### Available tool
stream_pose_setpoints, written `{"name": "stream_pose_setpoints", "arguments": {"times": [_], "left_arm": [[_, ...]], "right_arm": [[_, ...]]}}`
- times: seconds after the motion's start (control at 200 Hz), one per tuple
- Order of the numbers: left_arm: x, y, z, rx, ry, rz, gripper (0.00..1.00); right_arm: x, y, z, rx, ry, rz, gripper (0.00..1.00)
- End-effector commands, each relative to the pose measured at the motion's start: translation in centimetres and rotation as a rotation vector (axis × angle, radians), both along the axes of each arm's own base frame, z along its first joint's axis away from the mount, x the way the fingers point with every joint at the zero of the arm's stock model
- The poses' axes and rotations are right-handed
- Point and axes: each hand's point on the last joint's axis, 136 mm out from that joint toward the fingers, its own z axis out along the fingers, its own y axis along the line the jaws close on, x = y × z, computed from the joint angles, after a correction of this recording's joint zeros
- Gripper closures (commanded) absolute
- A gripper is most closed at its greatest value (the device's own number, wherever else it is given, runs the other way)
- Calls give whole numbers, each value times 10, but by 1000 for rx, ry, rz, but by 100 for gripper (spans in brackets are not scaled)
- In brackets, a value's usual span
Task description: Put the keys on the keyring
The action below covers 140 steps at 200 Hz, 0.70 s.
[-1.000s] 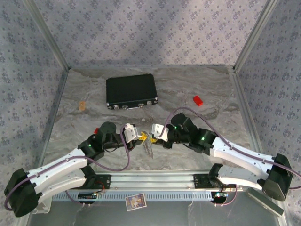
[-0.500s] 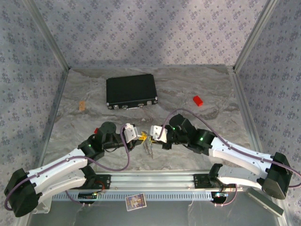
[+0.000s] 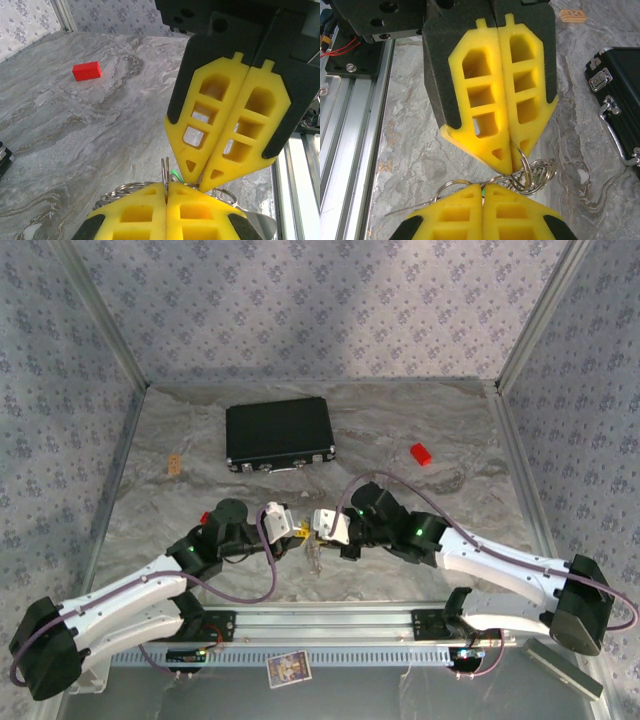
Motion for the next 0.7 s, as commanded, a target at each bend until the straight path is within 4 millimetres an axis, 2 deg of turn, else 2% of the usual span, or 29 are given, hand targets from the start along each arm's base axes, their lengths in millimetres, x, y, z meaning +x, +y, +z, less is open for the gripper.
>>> {"name": "stream_pose_setpoints", "arguments": {"times": [0.0,0.115,0.19,0.425,0.565,0.695], "left_arm": [[0,-7,25,-82,-56,-21,100],[0,-6,24,-79,-58,-20,100],[0,-6,23,-76,-59,-23,100],[-2,-6,19,-65,-63,-33,100],[-6,-8,18,-61,-54,-59,100],[-8,-9,18,-62,-53,-73,100]], "right_arm": [[-10,6,14,44,16,45,98],[-8,0,19,55,-1,20,81],[-7,-7,22,71,1,3,77],[-8,-18,39,203,173,27,73],[3,-16,41,238,158,-6,73],[4,-11,37,231,180,3,73]]}}
